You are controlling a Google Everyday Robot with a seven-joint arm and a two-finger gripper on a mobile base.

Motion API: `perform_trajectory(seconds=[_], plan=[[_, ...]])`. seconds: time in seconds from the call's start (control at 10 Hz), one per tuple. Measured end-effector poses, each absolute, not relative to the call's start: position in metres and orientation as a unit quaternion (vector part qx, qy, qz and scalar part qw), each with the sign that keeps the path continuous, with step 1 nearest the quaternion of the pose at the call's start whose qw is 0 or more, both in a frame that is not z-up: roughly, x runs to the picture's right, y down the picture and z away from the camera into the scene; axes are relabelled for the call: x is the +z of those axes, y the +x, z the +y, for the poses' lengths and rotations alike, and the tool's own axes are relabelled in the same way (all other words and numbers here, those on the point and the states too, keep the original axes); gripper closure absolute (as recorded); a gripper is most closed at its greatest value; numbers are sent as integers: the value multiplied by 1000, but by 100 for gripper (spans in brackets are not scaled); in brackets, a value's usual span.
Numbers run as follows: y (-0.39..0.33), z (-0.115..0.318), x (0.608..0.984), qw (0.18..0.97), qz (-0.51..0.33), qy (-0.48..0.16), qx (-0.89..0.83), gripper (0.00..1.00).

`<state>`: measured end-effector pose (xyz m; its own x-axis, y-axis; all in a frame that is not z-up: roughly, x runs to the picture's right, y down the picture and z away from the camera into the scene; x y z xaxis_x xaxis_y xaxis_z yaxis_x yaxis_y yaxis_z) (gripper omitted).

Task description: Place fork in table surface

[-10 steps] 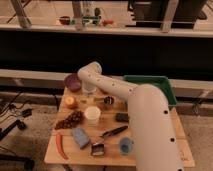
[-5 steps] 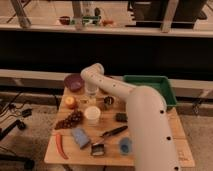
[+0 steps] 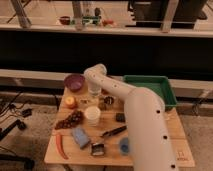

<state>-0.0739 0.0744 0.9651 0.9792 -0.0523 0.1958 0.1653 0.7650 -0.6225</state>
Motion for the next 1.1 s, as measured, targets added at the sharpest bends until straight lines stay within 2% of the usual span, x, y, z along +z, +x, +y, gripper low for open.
perform_trajectory(seconds=[1.1], plan=[[-74, 70, 959, 934, -76, -344, -65, 20]])
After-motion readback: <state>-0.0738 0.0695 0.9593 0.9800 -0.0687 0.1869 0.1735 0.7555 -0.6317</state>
